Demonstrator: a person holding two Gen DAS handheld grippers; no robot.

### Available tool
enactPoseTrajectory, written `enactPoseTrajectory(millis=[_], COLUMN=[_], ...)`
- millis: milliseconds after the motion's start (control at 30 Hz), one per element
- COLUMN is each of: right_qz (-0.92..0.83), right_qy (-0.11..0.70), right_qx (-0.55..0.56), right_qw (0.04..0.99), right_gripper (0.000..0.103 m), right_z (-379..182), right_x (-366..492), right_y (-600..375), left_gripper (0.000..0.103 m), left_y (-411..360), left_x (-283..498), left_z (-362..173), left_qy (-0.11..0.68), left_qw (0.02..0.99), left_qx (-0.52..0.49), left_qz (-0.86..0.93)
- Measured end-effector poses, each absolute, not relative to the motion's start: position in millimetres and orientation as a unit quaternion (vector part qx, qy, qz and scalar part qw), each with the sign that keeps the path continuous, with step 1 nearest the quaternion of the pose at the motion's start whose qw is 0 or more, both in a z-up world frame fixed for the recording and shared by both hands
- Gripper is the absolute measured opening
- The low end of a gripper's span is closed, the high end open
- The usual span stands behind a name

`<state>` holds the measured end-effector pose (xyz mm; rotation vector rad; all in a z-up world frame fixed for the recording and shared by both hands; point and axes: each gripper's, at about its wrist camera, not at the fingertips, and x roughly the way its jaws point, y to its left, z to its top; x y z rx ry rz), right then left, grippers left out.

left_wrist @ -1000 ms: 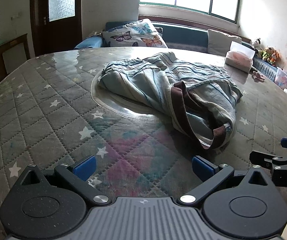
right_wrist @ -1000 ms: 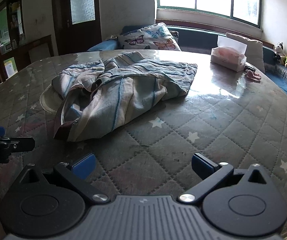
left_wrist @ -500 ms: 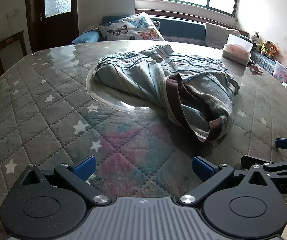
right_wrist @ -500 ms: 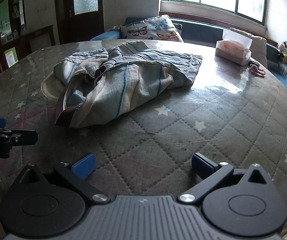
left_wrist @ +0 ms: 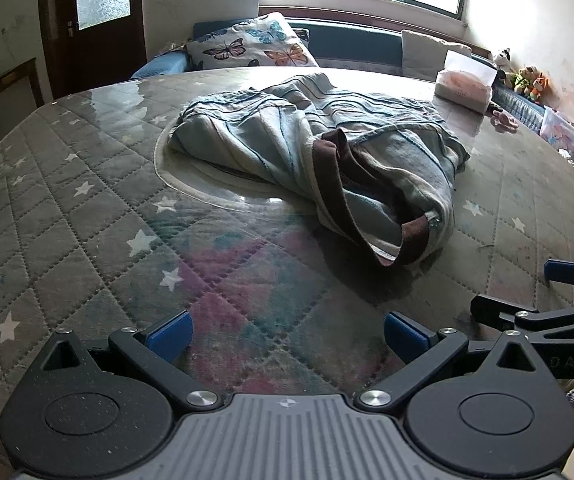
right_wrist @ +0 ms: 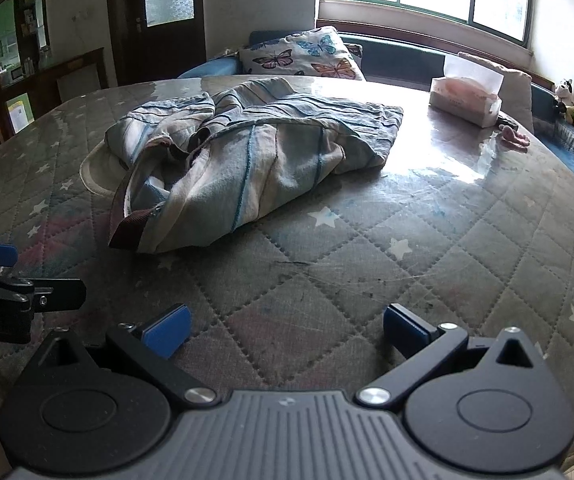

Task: Fold clothes
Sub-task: 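Move both tools toward the crumpled striped cloth on the table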

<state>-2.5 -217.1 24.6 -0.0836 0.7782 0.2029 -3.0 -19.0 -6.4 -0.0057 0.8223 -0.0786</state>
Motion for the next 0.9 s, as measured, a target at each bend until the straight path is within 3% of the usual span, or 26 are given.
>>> enactPoseTrajectory(millis=[900], right_qz=[0.108], right_qy=[0.384], right_qx=[-0.051], right_qw=[0.916], right_gripper=[0.103], right_z=[28.5], right_x=[14.9], right_y=[-212.8], left_gripper=[0.103], left_y=[-18.1], left_x=[22.1], left_z=[-3.4], left_qy=[0.41], left_qw=[0.911], left_qx=[0.004], left_qz=[-0.039])
